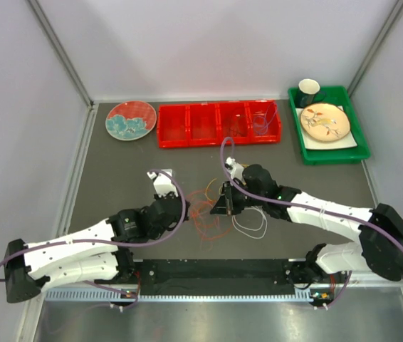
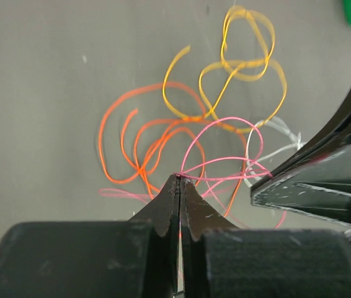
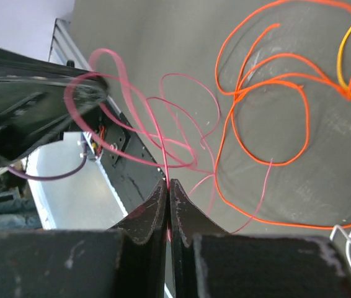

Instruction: Untangle the cables

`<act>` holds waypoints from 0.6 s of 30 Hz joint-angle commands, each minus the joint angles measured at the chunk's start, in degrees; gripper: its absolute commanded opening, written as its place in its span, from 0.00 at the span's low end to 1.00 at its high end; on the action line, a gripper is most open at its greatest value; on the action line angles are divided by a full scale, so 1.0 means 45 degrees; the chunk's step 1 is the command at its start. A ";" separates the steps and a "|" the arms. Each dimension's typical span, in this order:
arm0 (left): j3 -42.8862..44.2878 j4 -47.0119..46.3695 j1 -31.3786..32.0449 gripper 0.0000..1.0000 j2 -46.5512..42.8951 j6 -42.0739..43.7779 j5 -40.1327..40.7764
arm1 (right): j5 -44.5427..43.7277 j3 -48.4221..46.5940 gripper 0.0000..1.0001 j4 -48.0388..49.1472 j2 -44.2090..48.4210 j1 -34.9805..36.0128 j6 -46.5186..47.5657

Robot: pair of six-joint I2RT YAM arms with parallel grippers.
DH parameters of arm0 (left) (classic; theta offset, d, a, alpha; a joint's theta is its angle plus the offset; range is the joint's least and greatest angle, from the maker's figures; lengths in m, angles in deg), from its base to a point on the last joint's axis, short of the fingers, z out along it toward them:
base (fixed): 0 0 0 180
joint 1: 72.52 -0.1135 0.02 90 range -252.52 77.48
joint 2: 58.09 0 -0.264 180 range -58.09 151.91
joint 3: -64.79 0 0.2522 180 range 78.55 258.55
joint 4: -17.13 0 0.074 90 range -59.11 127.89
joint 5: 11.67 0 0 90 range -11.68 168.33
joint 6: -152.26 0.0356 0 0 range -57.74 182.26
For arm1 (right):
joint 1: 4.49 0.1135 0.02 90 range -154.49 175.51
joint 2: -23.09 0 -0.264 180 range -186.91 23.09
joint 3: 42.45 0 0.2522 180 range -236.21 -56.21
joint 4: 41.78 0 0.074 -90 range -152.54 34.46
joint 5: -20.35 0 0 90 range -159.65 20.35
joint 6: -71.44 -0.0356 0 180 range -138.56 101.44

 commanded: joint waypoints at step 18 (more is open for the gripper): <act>-0.0905 -0.2249 -0.0180 0.37 0.1467 -0.0085 -0.1812 | 0.1227 0.0795 0.00 0.3251 -0.0538 0.0348 -0.0070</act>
